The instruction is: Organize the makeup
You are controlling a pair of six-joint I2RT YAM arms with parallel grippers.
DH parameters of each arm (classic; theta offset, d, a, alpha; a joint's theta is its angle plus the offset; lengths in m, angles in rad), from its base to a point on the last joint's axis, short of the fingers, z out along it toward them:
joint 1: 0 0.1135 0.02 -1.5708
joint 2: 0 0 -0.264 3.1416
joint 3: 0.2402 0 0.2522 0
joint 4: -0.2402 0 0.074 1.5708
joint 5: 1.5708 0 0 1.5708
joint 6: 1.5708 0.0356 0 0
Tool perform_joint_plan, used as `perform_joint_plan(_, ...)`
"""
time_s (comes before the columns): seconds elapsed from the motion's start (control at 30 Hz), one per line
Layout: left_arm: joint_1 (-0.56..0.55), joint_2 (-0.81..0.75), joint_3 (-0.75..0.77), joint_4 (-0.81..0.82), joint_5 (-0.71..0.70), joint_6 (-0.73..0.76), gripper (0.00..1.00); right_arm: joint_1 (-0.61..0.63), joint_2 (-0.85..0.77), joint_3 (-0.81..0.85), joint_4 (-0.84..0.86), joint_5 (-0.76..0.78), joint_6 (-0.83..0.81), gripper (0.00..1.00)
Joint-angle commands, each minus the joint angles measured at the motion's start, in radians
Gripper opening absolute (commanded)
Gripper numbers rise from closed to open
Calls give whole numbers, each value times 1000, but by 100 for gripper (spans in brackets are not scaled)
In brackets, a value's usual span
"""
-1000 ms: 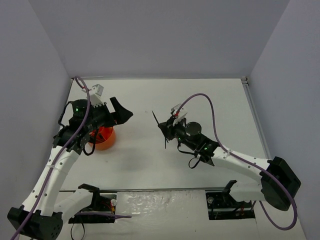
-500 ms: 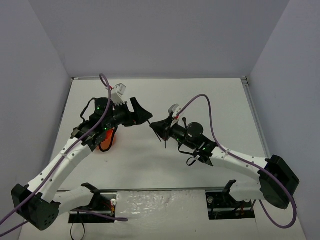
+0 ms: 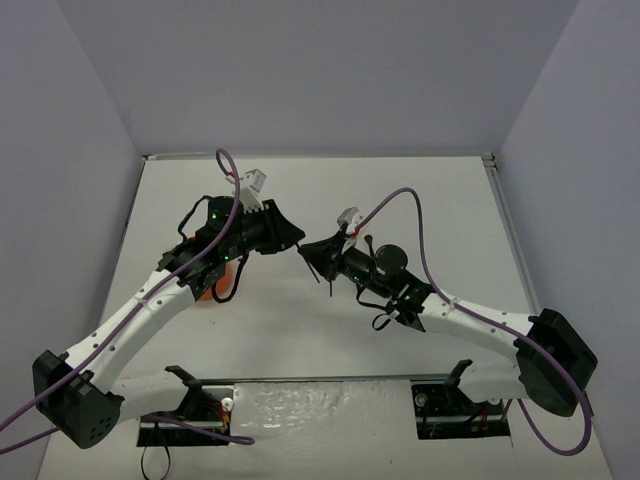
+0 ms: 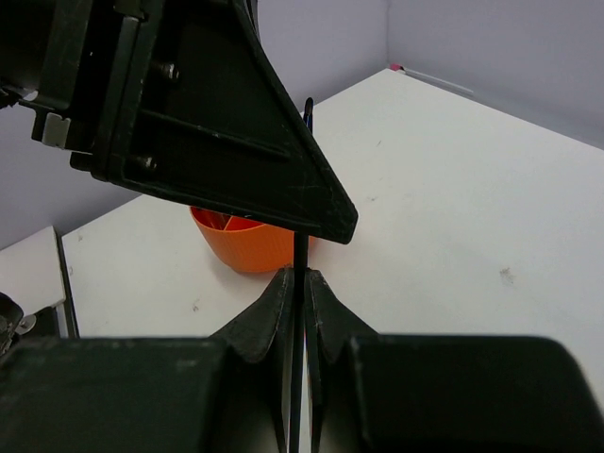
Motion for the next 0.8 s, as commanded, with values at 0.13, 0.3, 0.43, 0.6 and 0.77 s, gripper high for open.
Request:
perform_joint_plan(0.13,-13,-9,29,66,-37,23,0,6,1,13,126,-2,9,8)
perform_joint_plan(0.3,-13,-18,32,32,-61,48,0,4,-19,19,87,28,5,52)
perform_joint_plan(0.43,-11,-43,60,-67,-172,124,0,5,-54,27,9,68,-14,74)
perform_joint_plan(0.6,-1,-87,137,-247,-474,268,0,4,-103,31,-113,158,-41,89)
perform_joint_plan(0.77,55,-128,185,-349,-711,400,0,3,-138,14,-188,242,-55,94)
